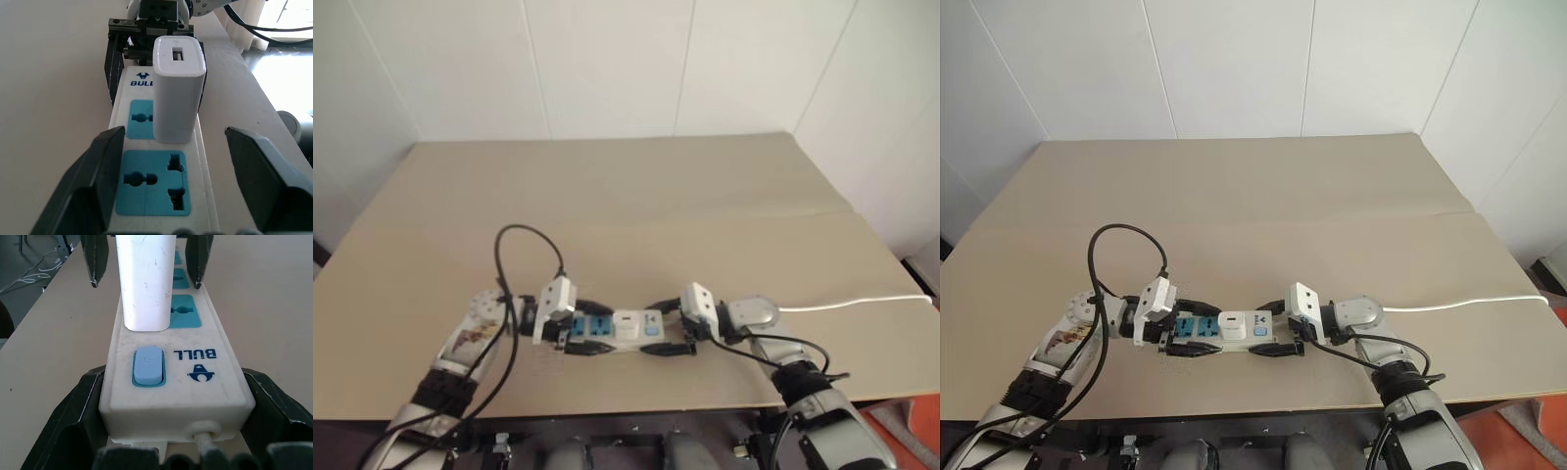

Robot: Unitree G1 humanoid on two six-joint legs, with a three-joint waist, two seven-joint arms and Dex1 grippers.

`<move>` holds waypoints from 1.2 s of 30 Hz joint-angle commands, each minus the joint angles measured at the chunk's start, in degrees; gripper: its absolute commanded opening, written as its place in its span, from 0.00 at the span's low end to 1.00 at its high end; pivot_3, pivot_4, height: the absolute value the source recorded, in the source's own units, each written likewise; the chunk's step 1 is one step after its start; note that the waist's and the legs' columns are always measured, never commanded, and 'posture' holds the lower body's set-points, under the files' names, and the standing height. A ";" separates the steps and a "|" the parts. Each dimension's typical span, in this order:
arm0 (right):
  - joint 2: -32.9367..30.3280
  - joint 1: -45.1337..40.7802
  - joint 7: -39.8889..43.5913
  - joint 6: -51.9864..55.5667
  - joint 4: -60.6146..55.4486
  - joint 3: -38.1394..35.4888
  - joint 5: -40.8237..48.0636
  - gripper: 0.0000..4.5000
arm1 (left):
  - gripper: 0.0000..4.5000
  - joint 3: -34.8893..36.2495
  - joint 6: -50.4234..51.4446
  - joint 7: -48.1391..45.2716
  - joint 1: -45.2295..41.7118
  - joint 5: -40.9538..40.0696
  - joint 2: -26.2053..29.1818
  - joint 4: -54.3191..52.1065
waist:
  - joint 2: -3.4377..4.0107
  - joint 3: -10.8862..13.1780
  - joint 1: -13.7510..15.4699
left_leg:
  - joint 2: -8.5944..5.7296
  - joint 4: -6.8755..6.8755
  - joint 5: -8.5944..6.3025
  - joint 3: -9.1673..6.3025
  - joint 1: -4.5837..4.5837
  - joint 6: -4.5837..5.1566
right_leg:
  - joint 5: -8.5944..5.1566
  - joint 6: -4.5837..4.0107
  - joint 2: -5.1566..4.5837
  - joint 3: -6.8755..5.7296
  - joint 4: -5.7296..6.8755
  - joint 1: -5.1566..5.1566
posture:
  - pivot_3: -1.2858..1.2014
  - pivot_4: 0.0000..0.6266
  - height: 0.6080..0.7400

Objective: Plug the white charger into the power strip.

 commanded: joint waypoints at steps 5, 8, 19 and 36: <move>-0.22 0.03 0.46 0.53 0.59 -0.15 -0.57 0.92 | 1.00 4.72 2.47 -5.02 -1.86 -1.83 6.62 2.39 | -0.07 0.05 -0.15 | 0.01 -0.04 0.00 0.01 -0.09 0.00 | 0.00 0.00 0.02 0.02 -0.01 -0.13 | 0.52 0.24 1.00; -0.65 0.07 0.49 0.75 -0.24 -0.75 -0.23 1.00 | 1.00 7.65 2.45 -9.85 -4.24 -3.81 11.67 2.15 | -0.54 0.34 0.07 | 0.04 -0.05 0.00 -0.07 -0.36 0.00 | 0.01 -0.01 0.03 -0.10 -0.06 -0.33 | 0.52 0.24 1.00; -16.28 9.14 -1.80 5.37 -17.93 -15.32 8.21 1.00 | 1.00 17.86 2.62 -14.43 2.00 -7.99 21.81 0.13 | -0.46 1.00 1.68 | -0.05 -0.15 0.00 -0.05 -1.10 0.00 | -0.01 -0.03 -0.23 -0.25 -0.24 -0.95 | 0.52 0.24 1.00; -30.45 22.85 -3.17 14.01 -26.63 -33.39 15.43 1.00 | 1.00 27.98 1.21 -14.33 10.55 -8.19 27.63 0.81 | -0.49 1.05 1.98 | -0.02 -0.13 0.00 0.08 -1.34 0.00 | -0.02 -0.04 -0.21 -0.24 -0.15 -1.27 | 0.52 0.24 1.00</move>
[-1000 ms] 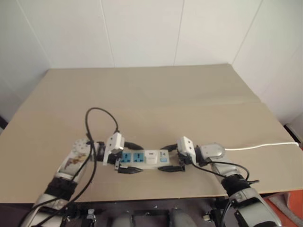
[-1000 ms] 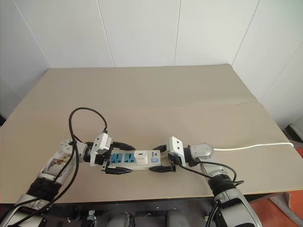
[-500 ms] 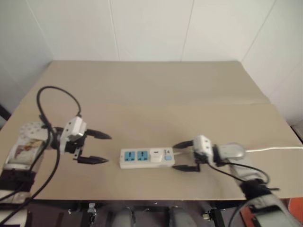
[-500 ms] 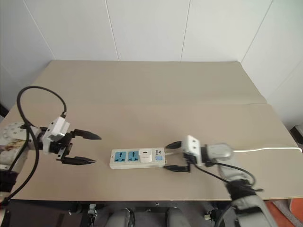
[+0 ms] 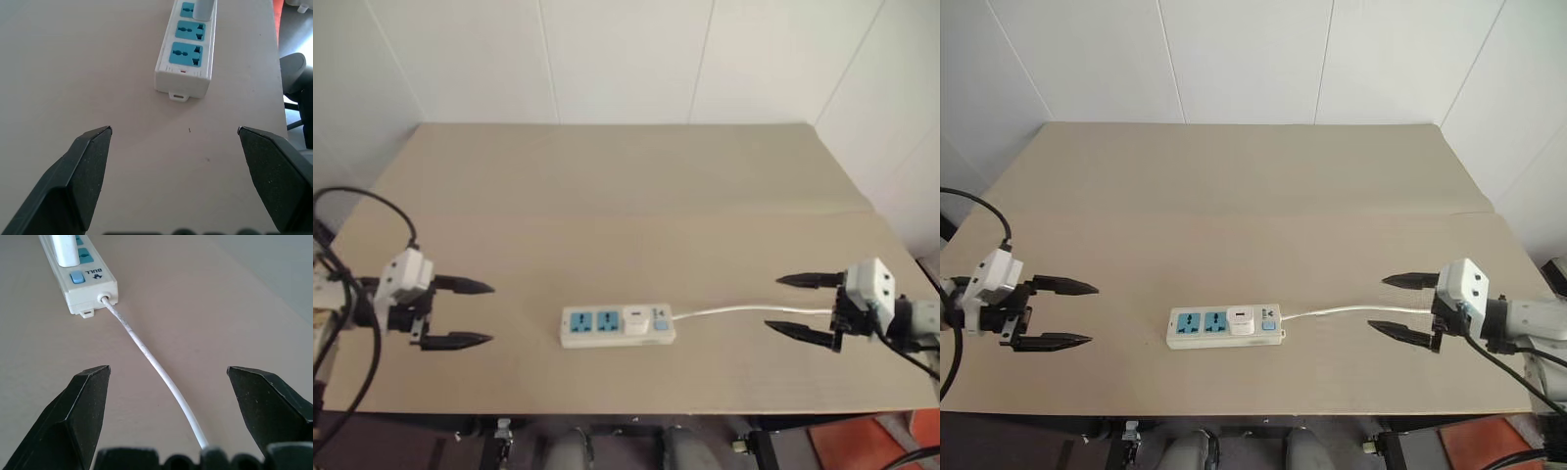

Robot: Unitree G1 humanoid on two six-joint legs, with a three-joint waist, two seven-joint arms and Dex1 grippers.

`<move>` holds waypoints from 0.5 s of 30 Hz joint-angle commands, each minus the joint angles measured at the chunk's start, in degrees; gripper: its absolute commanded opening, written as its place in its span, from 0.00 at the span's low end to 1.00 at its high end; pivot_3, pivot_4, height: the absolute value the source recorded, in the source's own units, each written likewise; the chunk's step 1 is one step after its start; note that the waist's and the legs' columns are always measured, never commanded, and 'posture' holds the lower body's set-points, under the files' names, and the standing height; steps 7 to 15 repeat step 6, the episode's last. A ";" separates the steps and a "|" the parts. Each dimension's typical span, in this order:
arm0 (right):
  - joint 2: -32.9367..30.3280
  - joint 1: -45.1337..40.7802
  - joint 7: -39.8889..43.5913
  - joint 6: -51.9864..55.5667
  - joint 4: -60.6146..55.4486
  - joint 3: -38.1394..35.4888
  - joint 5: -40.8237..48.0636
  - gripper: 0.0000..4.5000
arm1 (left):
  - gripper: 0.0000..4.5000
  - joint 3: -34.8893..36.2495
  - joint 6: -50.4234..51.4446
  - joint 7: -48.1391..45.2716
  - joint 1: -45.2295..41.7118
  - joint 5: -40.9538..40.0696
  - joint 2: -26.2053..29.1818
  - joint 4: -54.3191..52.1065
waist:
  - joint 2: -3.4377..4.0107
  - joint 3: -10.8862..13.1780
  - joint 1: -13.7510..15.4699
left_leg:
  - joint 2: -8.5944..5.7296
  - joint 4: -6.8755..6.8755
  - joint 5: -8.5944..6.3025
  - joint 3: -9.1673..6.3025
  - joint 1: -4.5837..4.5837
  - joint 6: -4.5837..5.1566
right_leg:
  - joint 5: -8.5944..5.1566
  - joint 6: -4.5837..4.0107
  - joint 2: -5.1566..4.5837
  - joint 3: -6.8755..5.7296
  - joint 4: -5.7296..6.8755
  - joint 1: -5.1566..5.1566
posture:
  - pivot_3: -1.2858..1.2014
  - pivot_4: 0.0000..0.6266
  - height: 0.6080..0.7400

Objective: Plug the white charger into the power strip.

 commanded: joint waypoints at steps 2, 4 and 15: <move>-1.11 -0.15 -0.58 0.68 -1.94 -2.39 1.19 1.00 | 1.00 1.91 -0.43 0.07 0.65 -1.02 0.65 -1.86 | 0.00 0.00 0.04 | 0.00 0.00 0.00 0.00 0.02 0.00 | 0.00 0.00 0.00 0.00 0.02 0.01 | 0.52 0.24 1.00; -1.14 -0.04 -0.76 0.91 -2.13 -2.44 1.18 1.00 | 1.00 1.84 -0.15 0.37 0.70 -1.20 0.42 -2.26 | 0.00 0.00 0.05 | 0.00 0.00 0.00 0.00 0.01 0.00 | 0.00 0.00 0.00 -0.01 0.01 0.00 | 0.52 0.24 1.00; -1.12 0.39 -0.99 1.41 -2.72 -2.64 1.39 1.00 | 1.00 1.83 0.02 0.54 0.69 -1.45 0.31 -2.37 | 0.00 0.00 0.07 | 0.00 0.00 0.00 0.00 -0.01 0.00 | 0.00 0.00 0.00 -0.01 0.00 0.00 | 0.52 0.24 1.00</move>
